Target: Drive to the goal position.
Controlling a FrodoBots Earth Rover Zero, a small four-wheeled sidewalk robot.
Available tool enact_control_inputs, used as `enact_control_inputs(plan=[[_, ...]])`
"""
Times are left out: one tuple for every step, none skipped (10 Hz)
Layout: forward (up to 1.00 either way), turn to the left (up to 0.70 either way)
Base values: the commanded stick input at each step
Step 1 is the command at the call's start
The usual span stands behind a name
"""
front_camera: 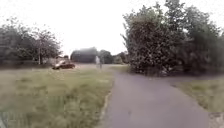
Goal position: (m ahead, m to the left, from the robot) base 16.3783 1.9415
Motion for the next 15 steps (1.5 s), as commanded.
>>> enact_control_inputs(plan=[[1.00, 0.40], [1.00, 0.40], [1.00, 0.40], [1.00, 0.40], [1.00, 0.40], [1.00, 0.40], [1.00, 0.40], [1.00, 0.40], [1.00, 0.37], [1.00, 0.05], [1.00, 0.00], [1.00, 0.00], [1.00, 0.00], [1.00, 0.00], [1.00, 0.00]])
